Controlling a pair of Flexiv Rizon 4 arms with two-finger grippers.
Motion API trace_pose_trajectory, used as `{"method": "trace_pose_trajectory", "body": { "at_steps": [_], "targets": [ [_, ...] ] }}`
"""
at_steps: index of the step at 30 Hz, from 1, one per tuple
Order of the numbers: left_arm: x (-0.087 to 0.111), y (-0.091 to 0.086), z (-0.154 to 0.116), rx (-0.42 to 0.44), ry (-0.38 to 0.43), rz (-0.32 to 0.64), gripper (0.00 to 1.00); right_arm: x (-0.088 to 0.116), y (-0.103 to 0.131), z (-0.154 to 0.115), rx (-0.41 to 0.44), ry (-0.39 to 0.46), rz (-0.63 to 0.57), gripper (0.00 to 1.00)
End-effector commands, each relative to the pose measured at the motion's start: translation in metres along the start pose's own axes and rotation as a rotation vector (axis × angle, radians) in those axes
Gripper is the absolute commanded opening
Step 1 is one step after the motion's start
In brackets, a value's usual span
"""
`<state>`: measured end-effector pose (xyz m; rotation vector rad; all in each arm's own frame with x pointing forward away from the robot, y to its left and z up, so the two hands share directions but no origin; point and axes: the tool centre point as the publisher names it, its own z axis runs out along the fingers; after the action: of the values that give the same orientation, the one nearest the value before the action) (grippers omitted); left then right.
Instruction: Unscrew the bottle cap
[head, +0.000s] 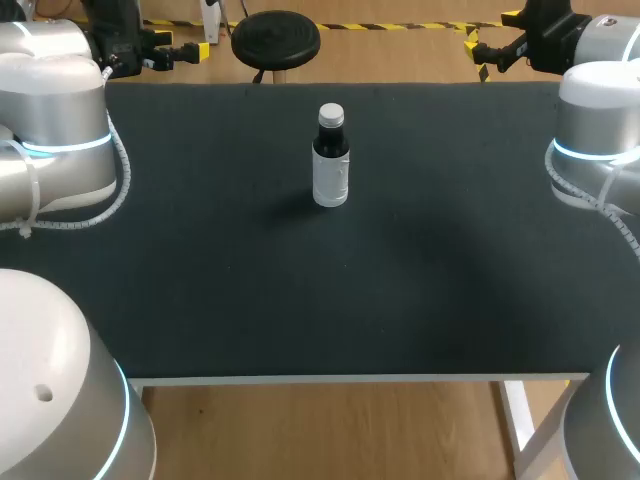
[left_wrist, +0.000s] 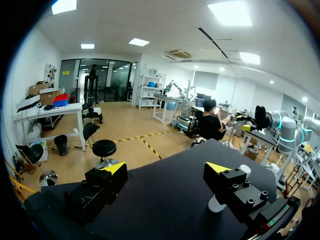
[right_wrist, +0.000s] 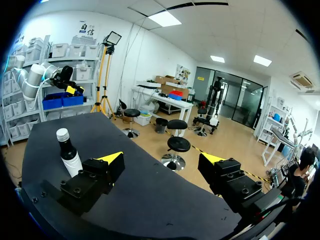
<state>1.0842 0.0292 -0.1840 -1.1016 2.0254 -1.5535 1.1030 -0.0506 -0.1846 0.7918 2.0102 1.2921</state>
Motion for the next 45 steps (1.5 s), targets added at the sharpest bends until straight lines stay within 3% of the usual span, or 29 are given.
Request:
{"method": "trace_pose_trajectory", "body": {
  "at_steps": [1, 14, 27, 33, 45],
  "targets": [
    [0.000, 0.000, 0.000, -0.002, 0.001, -0.001, 1.00, 0.000, 0.000, 0.000, 0.001, 0.000, 0.000, 1.00],
    [0.001, 0.000, 0.000, -0.004, 0.006, 0.007, 1.00, 0.000, 0.000, 0.000, 0.001, 0.000, 0.000, 1.00],
    [0.019, 0.011, 0.004, 0.030, 0.248, 0.156, 1.00, 0.000, 0.000, 0.000, 0.001, 0.000, 0.000, 1.00],
    [0.036, 0.025, 0.002, 0.048, 0.366, 0.229, 1.00, 0.000, 0.000, 0.000, 0.001, 0.000, 0.000, 1.00],
    [0.062, 0.054, -0.005, 0.089, 0.568, 0.281, 1.00, 0.000, 0.000, 0.000, 0.001, 0.000, 0.000, 1.00]
  ]
}}
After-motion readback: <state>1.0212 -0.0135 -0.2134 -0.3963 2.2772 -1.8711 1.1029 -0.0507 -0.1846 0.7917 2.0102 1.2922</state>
